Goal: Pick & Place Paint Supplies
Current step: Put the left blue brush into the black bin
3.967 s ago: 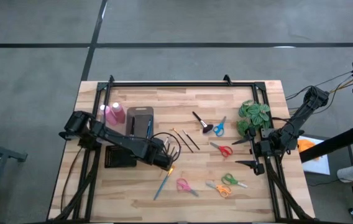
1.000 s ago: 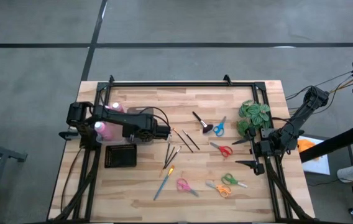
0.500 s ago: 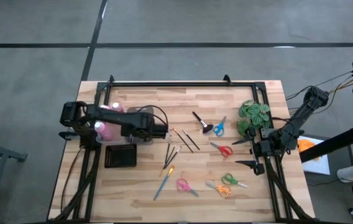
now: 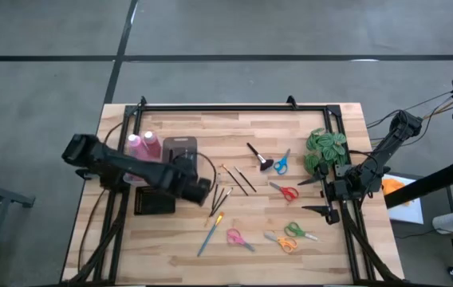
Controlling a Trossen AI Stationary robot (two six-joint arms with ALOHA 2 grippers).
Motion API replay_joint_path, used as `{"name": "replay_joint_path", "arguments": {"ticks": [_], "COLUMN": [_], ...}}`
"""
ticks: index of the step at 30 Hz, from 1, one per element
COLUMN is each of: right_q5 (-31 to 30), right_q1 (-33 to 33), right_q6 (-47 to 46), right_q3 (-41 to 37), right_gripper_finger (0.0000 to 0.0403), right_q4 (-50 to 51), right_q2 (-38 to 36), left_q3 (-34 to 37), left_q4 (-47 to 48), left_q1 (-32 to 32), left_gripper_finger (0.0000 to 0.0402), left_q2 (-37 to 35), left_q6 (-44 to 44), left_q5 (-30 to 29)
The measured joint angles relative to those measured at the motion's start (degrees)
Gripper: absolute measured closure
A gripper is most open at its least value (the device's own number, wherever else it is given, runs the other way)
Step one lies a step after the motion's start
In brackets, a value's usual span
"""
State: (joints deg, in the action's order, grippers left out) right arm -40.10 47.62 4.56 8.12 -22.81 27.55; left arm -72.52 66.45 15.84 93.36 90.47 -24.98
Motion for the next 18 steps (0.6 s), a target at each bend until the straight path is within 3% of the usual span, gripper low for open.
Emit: {"name": "replay_joint_path", "arguments": {"ticks": [11,18], "right_q5": [0.0,0.0], "right_q1": [0.0,0.0], "right_q6": [0.1,0.1], "right_q3": [0.0,0.0], "right_gripper_finger": [0.0062,0.0062], "right_q4": [0.0,0.0], "right_q2": [0.0,0.0], "left_q3": [-0.3,-0.3], "left_q4": [-5.6,-9.3], "left_q1": [13.1,19.0], "left_gripper_finger": [0.0249,0.0232], "left_q2": [0.1,2.1], "left_q6": [7.5,8.9], "left_q5": [-1.0,0.1]}}
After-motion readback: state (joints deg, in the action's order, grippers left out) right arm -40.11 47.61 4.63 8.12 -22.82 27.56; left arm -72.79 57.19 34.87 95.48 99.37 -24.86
